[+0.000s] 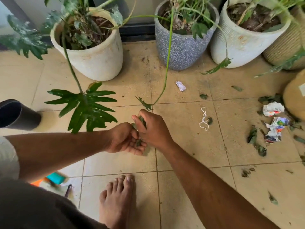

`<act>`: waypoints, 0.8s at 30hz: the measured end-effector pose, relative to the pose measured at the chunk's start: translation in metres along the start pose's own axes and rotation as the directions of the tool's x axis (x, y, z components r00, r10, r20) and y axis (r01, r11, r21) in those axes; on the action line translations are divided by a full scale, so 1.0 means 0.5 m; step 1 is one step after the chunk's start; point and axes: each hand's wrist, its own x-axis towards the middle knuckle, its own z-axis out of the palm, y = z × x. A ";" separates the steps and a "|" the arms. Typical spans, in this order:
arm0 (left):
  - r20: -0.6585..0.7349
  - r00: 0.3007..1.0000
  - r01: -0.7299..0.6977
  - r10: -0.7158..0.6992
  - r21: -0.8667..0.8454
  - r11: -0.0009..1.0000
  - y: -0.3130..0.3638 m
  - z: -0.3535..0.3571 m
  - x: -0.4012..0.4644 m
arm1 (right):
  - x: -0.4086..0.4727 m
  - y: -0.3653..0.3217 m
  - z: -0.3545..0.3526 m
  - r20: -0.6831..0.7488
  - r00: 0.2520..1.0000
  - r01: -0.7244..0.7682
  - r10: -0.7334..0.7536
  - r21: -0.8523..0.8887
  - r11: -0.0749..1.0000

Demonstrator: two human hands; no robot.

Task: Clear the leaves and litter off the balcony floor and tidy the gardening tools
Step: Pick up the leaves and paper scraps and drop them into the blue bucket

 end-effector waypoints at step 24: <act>-0.073 0.961 -0.201 0.267 0.481 0.854 -0.280 0.082 0.035 | -0.054 -0.005 0.025 0.012 0.996 0.088 -0.088 -0.312 0.946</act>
